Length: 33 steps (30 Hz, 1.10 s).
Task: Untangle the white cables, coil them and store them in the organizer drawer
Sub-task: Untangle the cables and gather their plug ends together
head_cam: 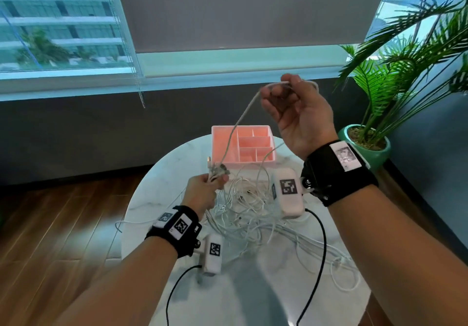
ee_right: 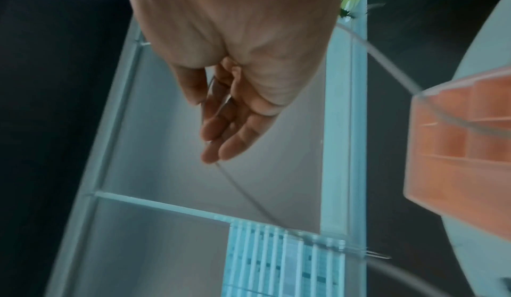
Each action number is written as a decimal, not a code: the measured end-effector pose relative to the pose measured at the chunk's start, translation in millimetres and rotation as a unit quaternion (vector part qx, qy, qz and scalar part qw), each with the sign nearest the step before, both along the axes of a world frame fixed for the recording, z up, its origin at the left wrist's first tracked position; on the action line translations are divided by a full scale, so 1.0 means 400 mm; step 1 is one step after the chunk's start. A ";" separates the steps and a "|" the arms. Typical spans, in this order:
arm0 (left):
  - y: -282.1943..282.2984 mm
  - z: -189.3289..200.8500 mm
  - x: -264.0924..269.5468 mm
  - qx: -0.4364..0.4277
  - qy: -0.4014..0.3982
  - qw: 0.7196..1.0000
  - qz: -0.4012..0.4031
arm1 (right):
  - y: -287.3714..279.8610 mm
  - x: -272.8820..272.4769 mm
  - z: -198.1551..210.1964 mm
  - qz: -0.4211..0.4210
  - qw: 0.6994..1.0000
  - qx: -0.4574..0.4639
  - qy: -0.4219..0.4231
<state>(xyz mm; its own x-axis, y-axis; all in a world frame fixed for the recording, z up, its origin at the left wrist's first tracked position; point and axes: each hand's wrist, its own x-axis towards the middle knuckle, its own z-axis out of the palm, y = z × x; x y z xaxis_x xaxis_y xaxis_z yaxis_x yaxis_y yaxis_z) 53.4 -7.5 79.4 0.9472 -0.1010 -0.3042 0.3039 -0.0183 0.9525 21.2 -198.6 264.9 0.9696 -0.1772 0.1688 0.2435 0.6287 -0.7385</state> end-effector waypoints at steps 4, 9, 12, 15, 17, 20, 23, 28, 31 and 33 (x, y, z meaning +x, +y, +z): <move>0.030 0.026 0.014 -0.050 0.013 0.998 0.020 | -0.019 0.012 -0.135 -0.027 0.984 -0.080 0.154; 0.007 0.088 0.020 -0.080 -0.009 0.997 -0.011 | 0.057 -0.002 -0.356 0.086 0.879 -0.365 0.293; -0.013 0.121 0.013 -0.066 -0.037 0.996 -0.050 | 0.101 -0.002 -0.427 0.166 0.783 -0.552 0.234; -0.011 0.127 0.010 -0.058 -0.059 0.994 -0.065 | 0.110 0.010 -0.417 0.124 0.780 -0.588 0.173; -0.003 0.117 0.007 -0.054 -0.069 0.995 -0.058 | 0.094 0.021 -0.376 0.073 0.802 -0.574 0.149; 0.004 0.089 0.004 -0.069 -0.058 0.995 -0.037 | 0.072 0.035 -0.296 0.039 0.857 -0.498 0.130; -0.003 0.066 -0.008 -0.075 -0.049 0.995 -0.032 | 0.071 0.041 -0.225 0.040 0.912 -0.395 0.107; -0.025 0.046 -0.026 -0.020 -0.071 0.997 -0.027 | 0.079 0.024 -0.134 0.061 0.972 -0.217 0.066; -0.025 0.023 -0.021 0.003 -0.049 0.999 -0.022 | 0.075 0.014 -0.121 0.049 0.980 -0.181 0.060; -0.019 0.006 -0.020 0.006 -0.035 0.999 -0.015 | 0.061 0.017 -0.123 0.023 0.986 -0.152 0.059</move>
<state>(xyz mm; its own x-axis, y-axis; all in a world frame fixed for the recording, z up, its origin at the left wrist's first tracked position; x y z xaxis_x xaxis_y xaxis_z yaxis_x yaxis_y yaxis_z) 45.3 -14.9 81.7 0.9628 -0.1269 -0.2385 0.2355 -0.0379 0.9711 28.1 -174.1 215.7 0.9913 -0.0920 0.0939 0.1222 0.3822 -0.9160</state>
